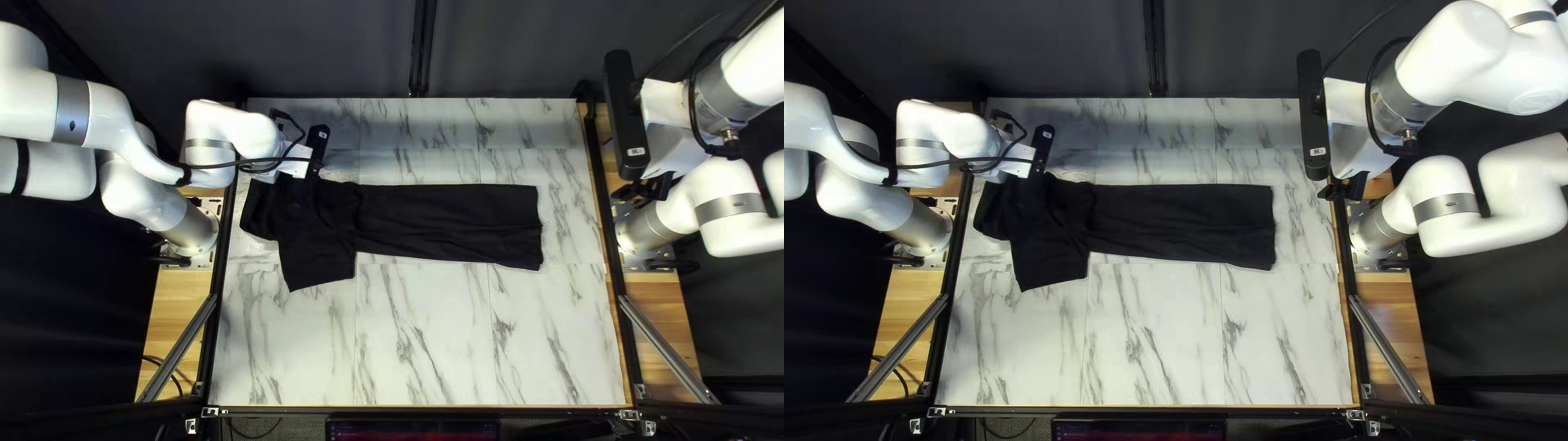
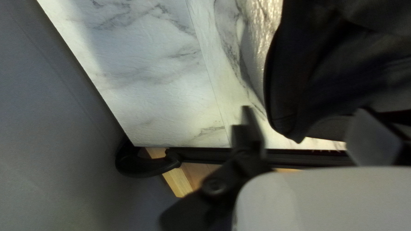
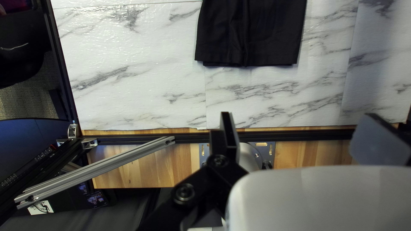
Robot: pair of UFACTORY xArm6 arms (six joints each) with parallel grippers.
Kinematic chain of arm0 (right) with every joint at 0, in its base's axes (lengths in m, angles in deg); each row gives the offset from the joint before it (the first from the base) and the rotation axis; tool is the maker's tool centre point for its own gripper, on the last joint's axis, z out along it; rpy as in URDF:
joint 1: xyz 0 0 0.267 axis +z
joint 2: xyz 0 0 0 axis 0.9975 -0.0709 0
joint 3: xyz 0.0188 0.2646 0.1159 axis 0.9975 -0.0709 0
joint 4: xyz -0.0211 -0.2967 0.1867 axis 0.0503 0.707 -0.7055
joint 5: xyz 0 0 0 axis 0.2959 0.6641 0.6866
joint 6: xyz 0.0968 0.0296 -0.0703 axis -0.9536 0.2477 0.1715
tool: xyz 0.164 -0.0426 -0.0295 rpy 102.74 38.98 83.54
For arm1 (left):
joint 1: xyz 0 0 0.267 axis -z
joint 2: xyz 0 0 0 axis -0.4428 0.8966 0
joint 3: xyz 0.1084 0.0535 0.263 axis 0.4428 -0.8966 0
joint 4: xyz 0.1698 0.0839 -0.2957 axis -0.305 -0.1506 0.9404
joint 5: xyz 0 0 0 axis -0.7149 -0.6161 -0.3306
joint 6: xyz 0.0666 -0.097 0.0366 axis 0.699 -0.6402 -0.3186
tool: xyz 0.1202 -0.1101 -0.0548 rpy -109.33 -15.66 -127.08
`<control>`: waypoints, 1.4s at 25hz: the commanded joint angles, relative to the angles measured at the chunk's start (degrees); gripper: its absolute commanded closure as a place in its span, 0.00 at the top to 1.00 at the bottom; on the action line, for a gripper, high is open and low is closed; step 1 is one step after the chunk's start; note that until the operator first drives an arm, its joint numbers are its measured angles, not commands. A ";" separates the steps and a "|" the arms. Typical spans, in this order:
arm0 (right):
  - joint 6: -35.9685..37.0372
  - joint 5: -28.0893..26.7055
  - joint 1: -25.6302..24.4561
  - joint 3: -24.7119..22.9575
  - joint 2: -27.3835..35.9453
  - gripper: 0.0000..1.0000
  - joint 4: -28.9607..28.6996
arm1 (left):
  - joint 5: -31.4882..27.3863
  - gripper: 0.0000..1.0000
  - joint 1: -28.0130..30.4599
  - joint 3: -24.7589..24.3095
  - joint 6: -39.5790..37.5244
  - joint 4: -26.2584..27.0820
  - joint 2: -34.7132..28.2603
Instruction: Fold t-shirt
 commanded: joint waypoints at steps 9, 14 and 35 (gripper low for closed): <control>0.00 0.00 0.00 0.00 0.00 1.00 0.00 | 0.85 0.03 -2.76 0.28 1.30 -0.80 0.38; 0.00 0.00 0.00 0.00 0.00 1.00 0.00 | 1.62 0.00 -6.18 -0.37 2.51 0.24 -1.00; 0.00 0.00 0.00 0.00 0.00 1.00 0.00 | 3.67 0.00 -18.30 0.25 0.81 3.06 -1.56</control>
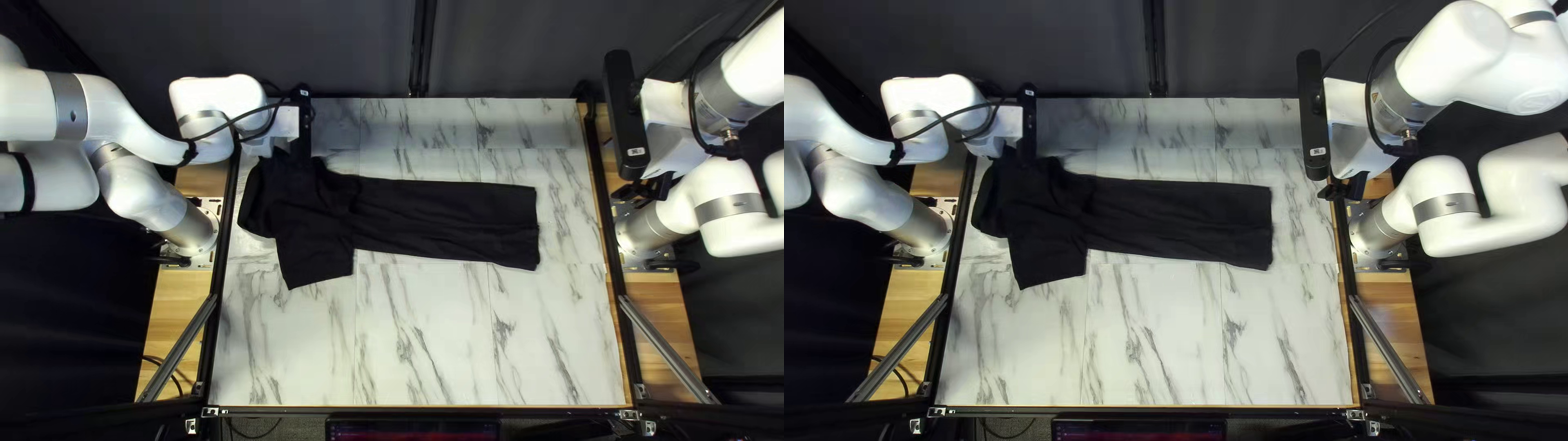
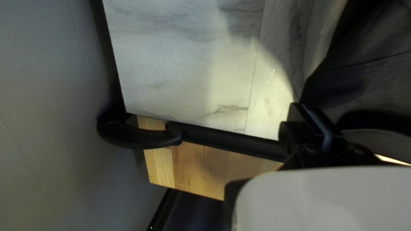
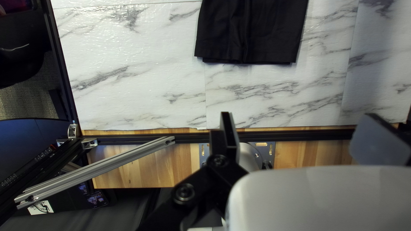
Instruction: Fold t-shirt
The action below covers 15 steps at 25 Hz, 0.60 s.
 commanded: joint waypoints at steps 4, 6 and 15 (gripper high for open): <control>0.00 0.00 0.00 0.00 0.00 1.00 0.00 | 1.79 0.00 -2.65 1.25 -1.71 -1.11 3.79; 0.00 0.00 0.00 0.00 0.00 1.00 0.00 | 2.46 0.81 -2.39 1.83 -2.38 -1.36 5.46; 0.00 0.00 0.00 0.00 0.00 1.00 0.00 | -6.11 1.00 12.39 4.69 -10.36 0.81 3.06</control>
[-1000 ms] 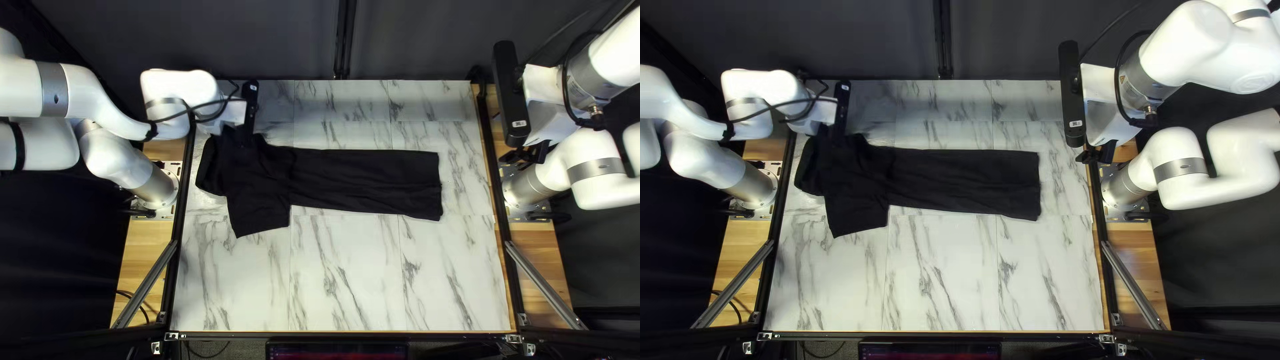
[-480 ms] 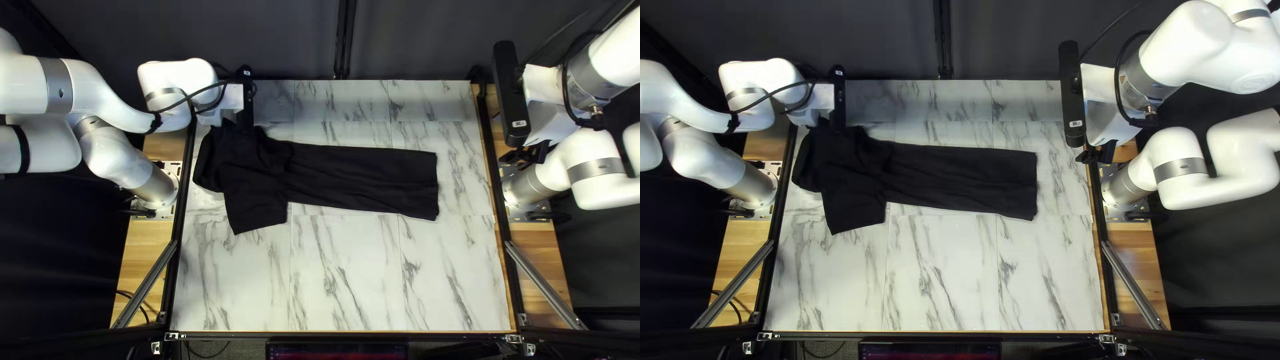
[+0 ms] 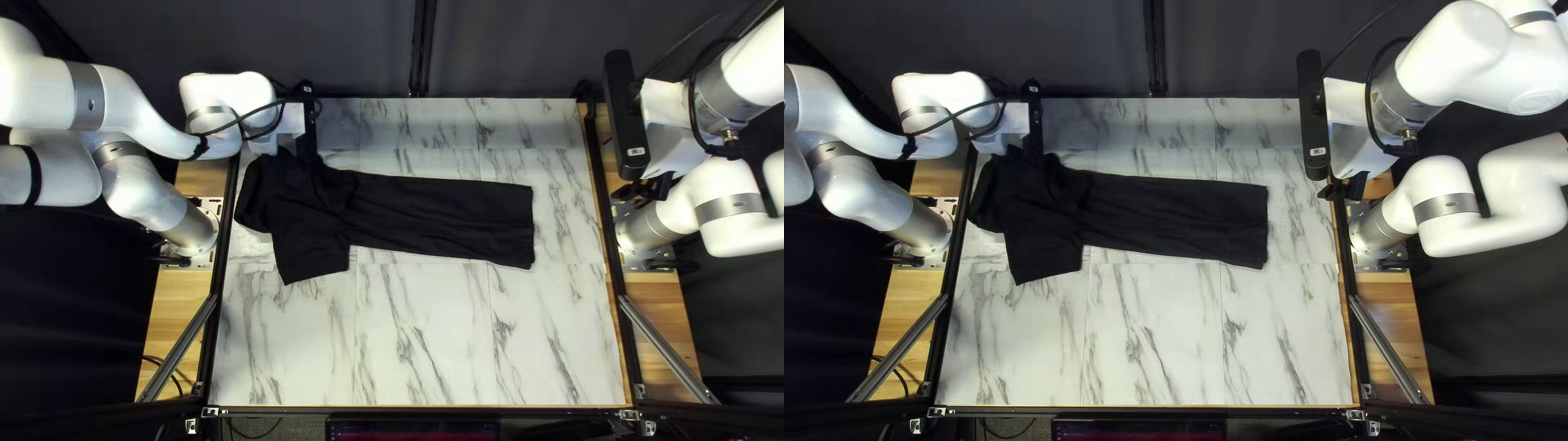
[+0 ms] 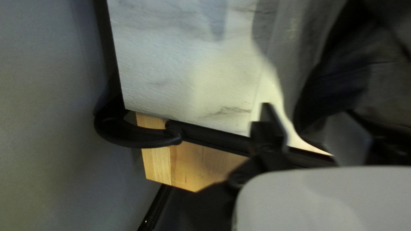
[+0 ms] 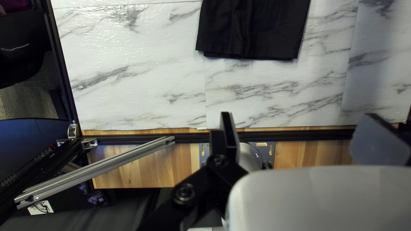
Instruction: Fold t-shirt
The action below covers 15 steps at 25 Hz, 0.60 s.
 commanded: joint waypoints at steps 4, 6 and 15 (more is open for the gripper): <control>0.00 0.00 0.00 0.00 0.00 1.00 0.00 | -4.74 1.00 15.80 3.39 -10.35 3.27 2.23; 0.00 0.00 0.00 0.00 0.00 1.00 0.00 | -4.35 1.00 19.42 3.55 -12.87 4.11 3.82; 0.00 0.00 0.00 0.00 0.00 1.00 0.00 | -6.52 1.00 36.35 2.79 -21.33 3.64 5.99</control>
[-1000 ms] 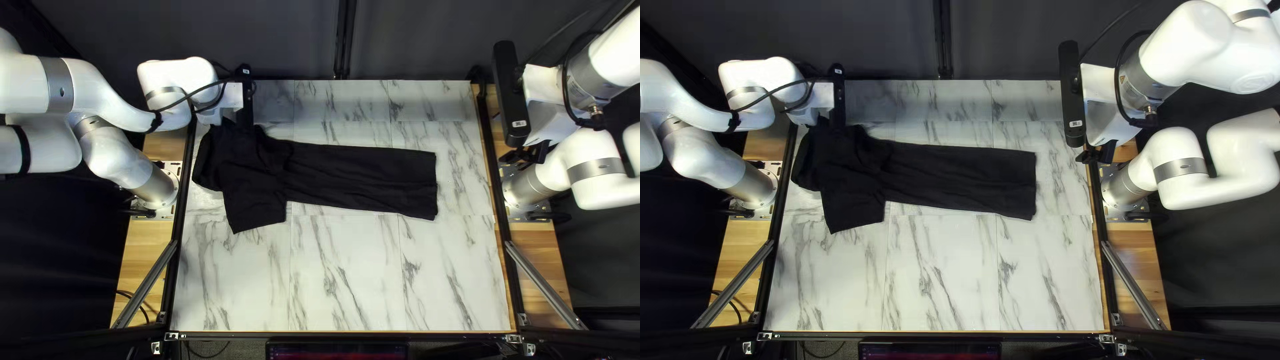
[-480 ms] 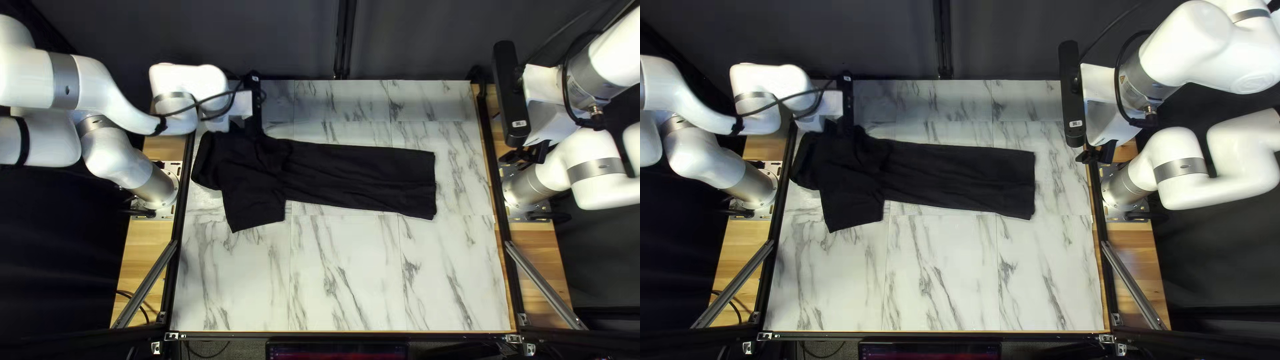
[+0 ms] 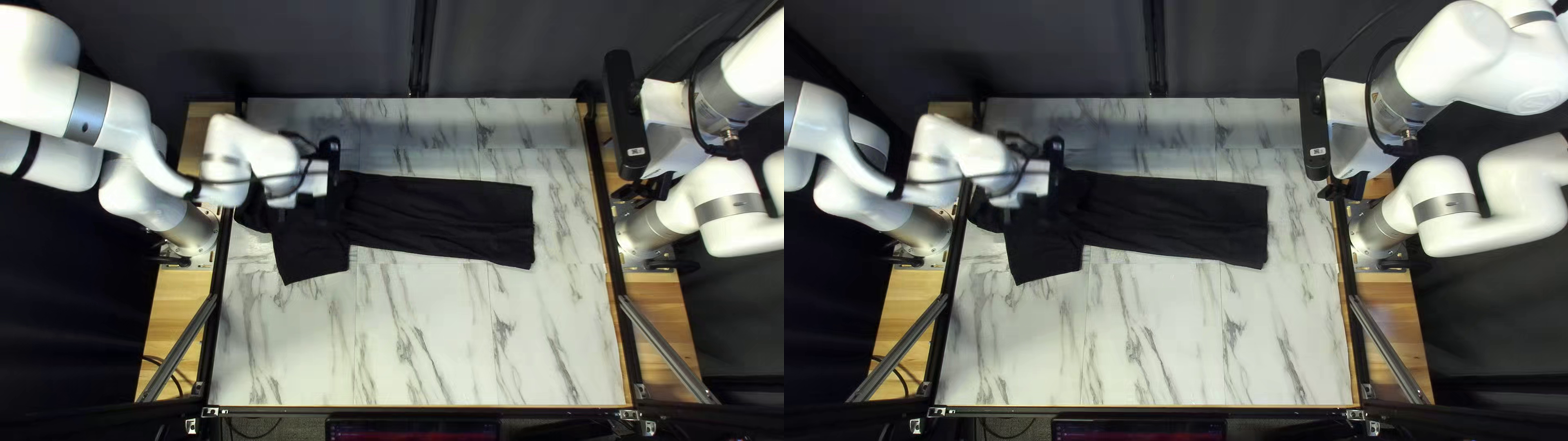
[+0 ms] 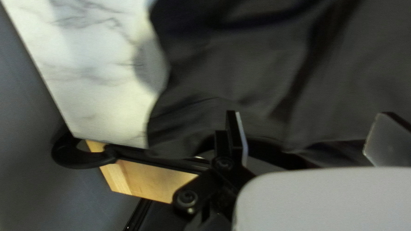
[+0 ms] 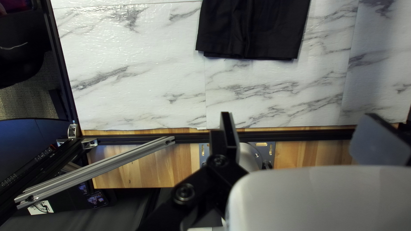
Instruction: Fold t-shirt
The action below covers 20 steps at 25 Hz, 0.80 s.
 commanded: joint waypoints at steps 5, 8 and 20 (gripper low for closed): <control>0.00 0.00 0.00 0.00 0.00 1.00 0.00 | 4.83 1.00 10.76 0.47 0.85 -1.85 7.09; 0.00 0.00 0.00 0.00 0.00 1.00 0.00 | 6.55 1.00 12.12 0.98 1.07 -1.95 9.15; 0.00 0.00 0.00 0.00 0.00 1.00 0.00 | -1.49 1.00 16.66 1.38 -0.41 -1.73 3.46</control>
